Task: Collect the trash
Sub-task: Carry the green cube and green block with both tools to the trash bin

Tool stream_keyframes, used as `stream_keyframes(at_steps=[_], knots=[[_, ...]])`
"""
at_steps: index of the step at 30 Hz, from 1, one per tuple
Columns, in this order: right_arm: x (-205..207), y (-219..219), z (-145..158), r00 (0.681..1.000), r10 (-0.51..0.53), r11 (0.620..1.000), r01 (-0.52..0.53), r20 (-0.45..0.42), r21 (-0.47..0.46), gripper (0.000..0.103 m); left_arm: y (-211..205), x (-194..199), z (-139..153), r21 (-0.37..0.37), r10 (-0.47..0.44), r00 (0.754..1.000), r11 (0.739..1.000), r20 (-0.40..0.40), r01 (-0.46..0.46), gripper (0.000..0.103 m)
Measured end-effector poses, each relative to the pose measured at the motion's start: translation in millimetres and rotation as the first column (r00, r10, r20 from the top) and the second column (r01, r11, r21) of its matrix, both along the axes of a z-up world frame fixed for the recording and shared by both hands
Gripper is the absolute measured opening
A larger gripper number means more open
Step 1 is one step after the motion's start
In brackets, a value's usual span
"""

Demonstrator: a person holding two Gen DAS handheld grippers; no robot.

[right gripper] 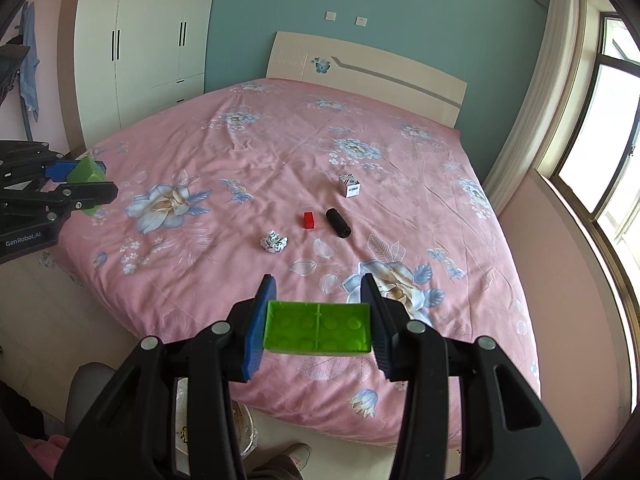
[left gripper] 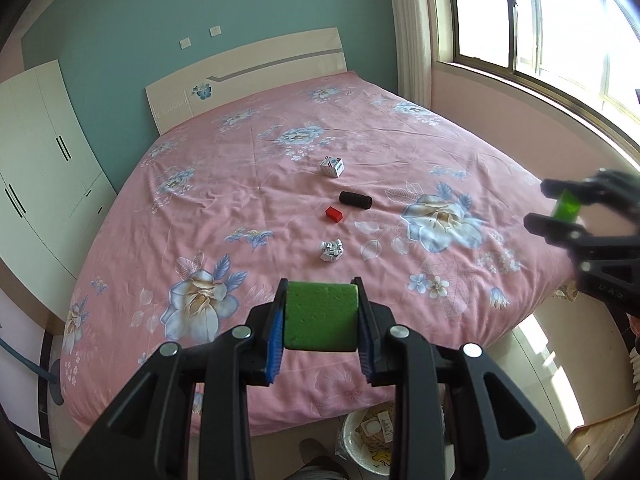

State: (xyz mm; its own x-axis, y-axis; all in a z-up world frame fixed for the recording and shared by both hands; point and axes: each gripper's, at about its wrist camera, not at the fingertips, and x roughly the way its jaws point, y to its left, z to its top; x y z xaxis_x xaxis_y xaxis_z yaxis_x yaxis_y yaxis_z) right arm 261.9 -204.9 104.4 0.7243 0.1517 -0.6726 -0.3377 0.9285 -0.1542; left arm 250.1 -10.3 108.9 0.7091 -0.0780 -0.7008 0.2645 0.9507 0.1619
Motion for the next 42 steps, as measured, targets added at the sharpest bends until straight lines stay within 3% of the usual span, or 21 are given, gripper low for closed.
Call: stream_keyframes(at_steps=[8, 20, 32, 42], knots=[[-34, 12, -31, 0.998, 0.031, 0.999, -0.032, -0.051, -0.017, 0.045, 0, -38, -36, 0.009, -0.043, 0.998, 0.999, -0.051, 0.044, 0.032], [-48, 34, -127, 0.973, 0.060, 0.997, -0.069, -0.223, -0.031, 0.045, 6, -52, -144, 0.041, -0.074, 0.968, 0.995, -0.241, 0.086, 0.032], [-49, 53, -250, 0.903, 0.081, 0.994, -0.103, -0.422, -0.031, 0.045, -4, -55, -269, 0.054, -0.094, 0.885, 0.990, -0.456, 0.134, 0.032], [-48, 71, -367, 0.795, 0.089, 0.994, -0.114, -0.600, -0.003, 0.045, -6, -51, -369, 0.034, -0.083, 0.791, 0.991, -0.606, 0.129, 0.032]])
